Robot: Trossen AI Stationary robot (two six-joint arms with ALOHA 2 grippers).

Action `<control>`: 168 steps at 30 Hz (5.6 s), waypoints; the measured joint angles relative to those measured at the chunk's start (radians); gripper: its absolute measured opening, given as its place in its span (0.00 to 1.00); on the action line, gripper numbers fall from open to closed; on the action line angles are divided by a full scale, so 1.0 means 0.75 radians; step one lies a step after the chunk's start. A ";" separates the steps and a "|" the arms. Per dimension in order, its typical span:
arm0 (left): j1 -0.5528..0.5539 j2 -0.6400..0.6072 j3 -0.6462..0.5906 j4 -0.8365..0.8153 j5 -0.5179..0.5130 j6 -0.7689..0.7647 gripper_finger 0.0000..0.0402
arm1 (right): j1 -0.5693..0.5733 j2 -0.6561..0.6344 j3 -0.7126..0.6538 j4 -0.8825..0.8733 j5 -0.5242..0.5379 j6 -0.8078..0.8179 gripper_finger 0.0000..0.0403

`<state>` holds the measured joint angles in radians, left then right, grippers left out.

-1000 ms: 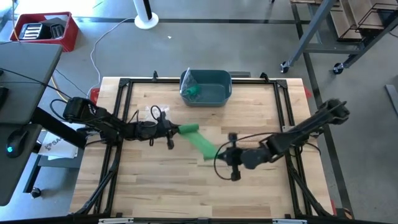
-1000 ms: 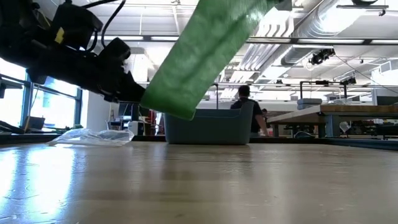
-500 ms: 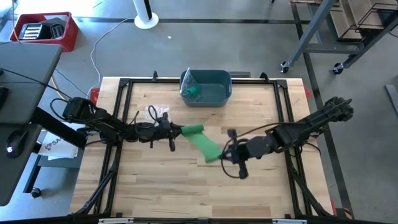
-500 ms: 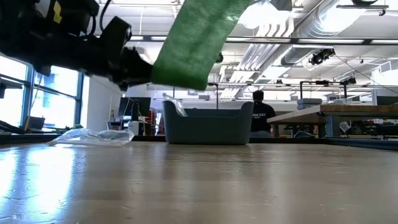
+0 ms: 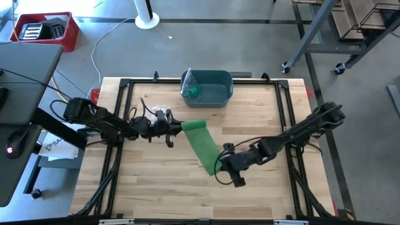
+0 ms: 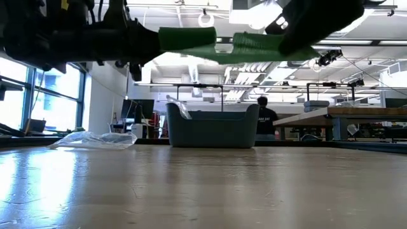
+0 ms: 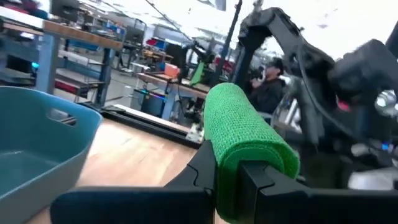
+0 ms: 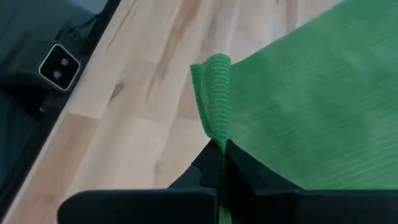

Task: Roll bandage
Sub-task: Roll the green bandage

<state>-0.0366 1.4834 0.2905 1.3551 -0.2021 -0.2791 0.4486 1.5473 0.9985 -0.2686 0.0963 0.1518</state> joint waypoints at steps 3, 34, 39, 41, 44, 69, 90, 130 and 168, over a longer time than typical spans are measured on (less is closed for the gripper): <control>0.018 -0.001 0.000 0.007 -0.054 -0.017 0.04 | 0.039 0.028 0.000 0.027 -0.036 0.049 0.00; -0.211 -0.001 0.154 -0.700 -0.013 0.150 0.04 | -0.301 -0.120 0.742 -0.538 0.640 -0.406 0.00; -0.217 -0.001 0.172 -0.722 -0.021 0.133 0.04 | -0.447 -0.110 0.735 -0.545 0.512 -0.384 0.00; -0.212 0.001 0.171 -0.743 -0.028 0.129 0.04 | -0.481 -0.108 0.713 -0.553 0.506 -0.383 0.00; -0.213 0.001 0.171 -0.730 0.015 0.130 0.04 | -0.532 -0.108 0.668 -0.551 0.485 -0.372 0.00; -0.008 0.006 0.183 -0.692 -0.103 0.020 0.04 | 0.119 -0.107 0.577 -0.203 -0.237 -0.391 0.00; -0.216 0.058 0.182 -0.703 -0.023 0.005 0.04 | -0.188 -0.129 0.734 -0.308 0.200 -0.478 0.00; -0.161 0.054 0.182 -0.638 0.123 0.088 0.04 | -0.013 -0.071 0.886 -0.660 0.210 -0.182 0.00; -0.500 0.054 0.185 -0.319 0.110 0.118 0.04 | -0.385 0.023 -0.327 0.734 -0.396 0.088 0.31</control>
<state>-0.4118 1.5242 0.4290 1.1156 -0.1196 -0.1905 0.1596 1.5644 0.7531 0.2819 -0.2008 0.2180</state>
